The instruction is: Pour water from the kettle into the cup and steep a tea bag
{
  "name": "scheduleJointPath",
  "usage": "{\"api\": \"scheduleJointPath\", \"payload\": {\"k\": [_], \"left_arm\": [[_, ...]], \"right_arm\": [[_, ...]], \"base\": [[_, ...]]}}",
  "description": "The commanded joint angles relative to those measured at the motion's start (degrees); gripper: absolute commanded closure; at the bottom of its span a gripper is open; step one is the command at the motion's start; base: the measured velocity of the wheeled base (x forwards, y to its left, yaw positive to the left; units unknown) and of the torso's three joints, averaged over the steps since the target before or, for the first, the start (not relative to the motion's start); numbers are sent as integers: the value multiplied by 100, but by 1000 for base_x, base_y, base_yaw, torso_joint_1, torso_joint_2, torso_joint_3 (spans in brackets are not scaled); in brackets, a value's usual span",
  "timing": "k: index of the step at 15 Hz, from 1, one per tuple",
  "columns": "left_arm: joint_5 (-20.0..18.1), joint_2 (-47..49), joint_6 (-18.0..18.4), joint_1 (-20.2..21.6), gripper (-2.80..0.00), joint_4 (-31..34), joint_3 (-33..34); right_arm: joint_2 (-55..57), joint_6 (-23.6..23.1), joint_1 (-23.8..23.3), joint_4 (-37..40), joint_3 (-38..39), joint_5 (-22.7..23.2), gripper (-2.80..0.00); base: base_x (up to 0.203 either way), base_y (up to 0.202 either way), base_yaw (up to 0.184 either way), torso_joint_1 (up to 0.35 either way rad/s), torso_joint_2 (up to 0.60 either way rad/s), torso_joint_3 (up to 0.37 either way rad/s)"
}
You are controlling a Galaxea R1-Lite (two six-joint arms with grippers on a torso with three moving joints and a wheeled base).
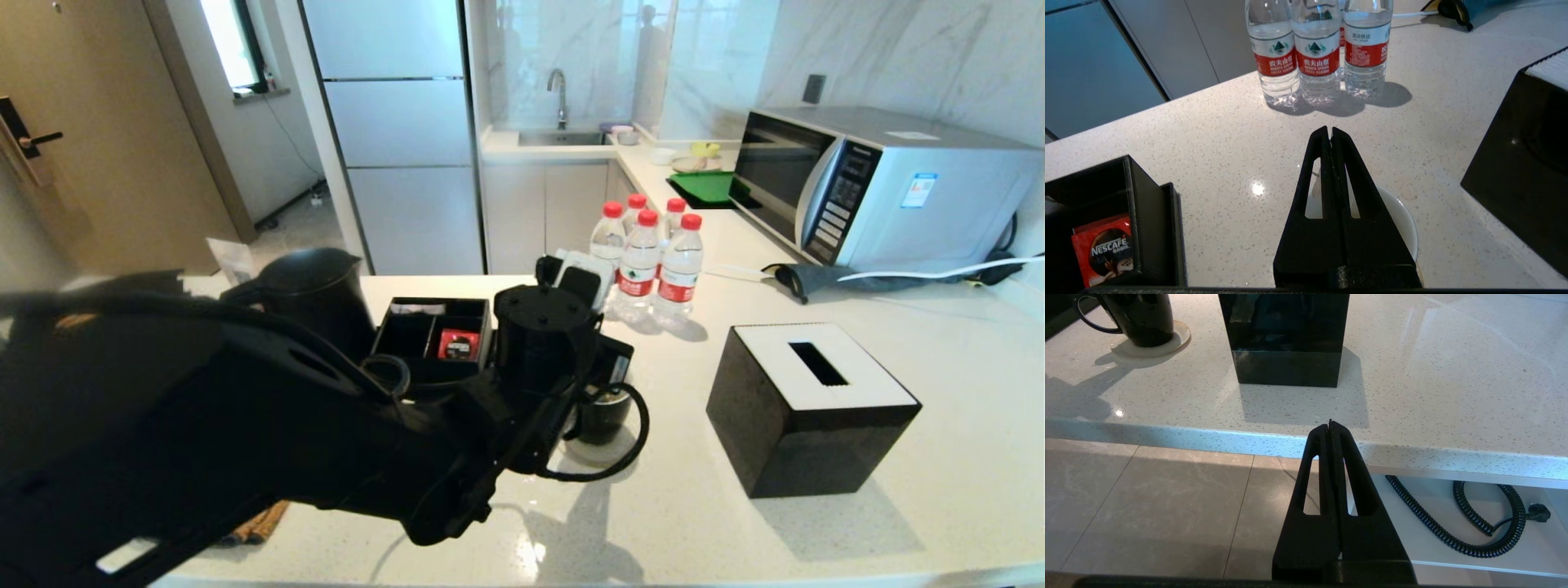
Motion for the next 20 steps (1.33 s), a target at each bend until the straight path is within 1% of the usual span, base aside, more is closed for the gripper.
{"api": "scheduleJointPath", "payload": {"k": [1, 4, 5, 9, 16, 20], "left_arm": [[19, -110, 58, 6, 0, 23, -123], [27, -346, 80, 34, 0, 262, -309], [28, -407, 132, 33, 0, 287, -327], [28, -511, 149, 35, 0, 295, -325], [24, -323, 124, 26, 0, 210, -176], [20, -134, 37, -8, 0, 201, -117]], "right_arm": [[7, -3, 1, 8, 0, 3, 0], [7, -3, 1, 8, 0, 3, 0], [7, -3, 1, 8, 0, 3, 0], [7, -3, 1, 8, 0, 3, 0], [7, -3, 1, 8, 0, 3, 0], [7, -3, 1, 8, 0, 3, 0]], "base": [[0, 0, 0, 0, 0, 0], [0, 0, 0, 0, 0, 0], [0, 0, 0, 0, 0, 0], [0, 0, 0, 0, 0, 0], [0, 0, 0, 0, 0, 0], [0, 0, 0, 0, 0, 0]]}}
